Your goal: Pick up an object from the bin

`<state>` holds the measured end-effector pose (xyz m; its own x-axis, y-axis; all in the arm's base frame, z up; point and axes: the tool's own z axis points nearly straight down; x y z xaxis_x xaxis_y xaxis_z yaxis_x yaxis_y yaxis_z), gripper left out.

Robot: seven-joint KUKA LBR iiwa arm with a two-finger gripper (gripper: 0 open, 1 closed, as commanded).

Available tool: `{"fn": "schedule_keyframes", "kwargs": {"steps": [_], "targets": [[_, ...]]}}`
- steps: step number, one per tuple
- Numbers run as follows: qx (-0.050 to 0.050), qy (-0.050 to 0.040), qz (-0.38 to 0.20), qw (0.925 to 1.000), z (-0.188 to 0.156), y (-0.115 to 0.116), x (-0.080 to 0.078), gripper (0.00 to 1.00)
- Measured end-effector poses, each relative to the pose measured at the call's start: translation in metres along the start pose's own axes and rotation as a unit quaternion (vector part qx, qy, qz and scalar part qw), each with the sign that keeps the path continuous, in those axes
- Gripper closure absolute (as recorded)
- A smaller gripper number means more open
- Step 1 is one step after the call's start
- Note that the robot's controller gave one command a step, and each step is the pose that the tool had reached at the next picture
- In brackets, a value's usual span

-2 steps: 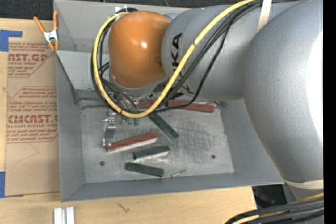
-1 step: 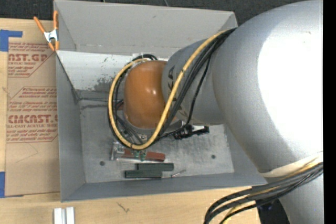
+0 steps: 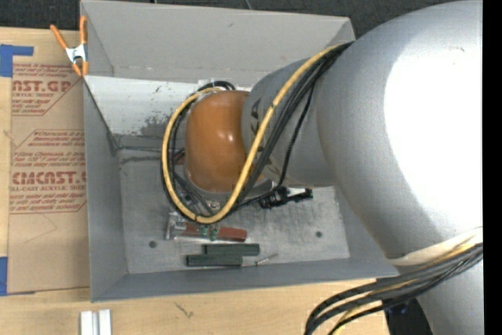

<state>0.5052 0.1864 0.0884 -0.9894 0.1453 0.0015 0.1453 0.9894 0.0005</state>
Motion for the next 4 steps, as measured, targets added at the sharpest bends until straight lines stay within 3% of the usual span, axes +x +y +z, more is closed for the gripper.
{"fn": "schedule_keyframes", "kwargs": {"steps": [1, 2, 3, 4], "targets": [[0.0, 0.0003, 0.012, 0.9999, -0.032, 0.0, 0.006, 1.0], [-0.001, -0.0018, 0.004, 1.0, -0.048, 0.002, 0.001, 1.0], [0.001, 0.0014, 0.016, 0.9999, -0.106, 0.001, -0.003, 1.0], [-0.001, -0.0029, 0.014, 0.9999, -0.15, 0.013, 0.004, 1.0]]}}
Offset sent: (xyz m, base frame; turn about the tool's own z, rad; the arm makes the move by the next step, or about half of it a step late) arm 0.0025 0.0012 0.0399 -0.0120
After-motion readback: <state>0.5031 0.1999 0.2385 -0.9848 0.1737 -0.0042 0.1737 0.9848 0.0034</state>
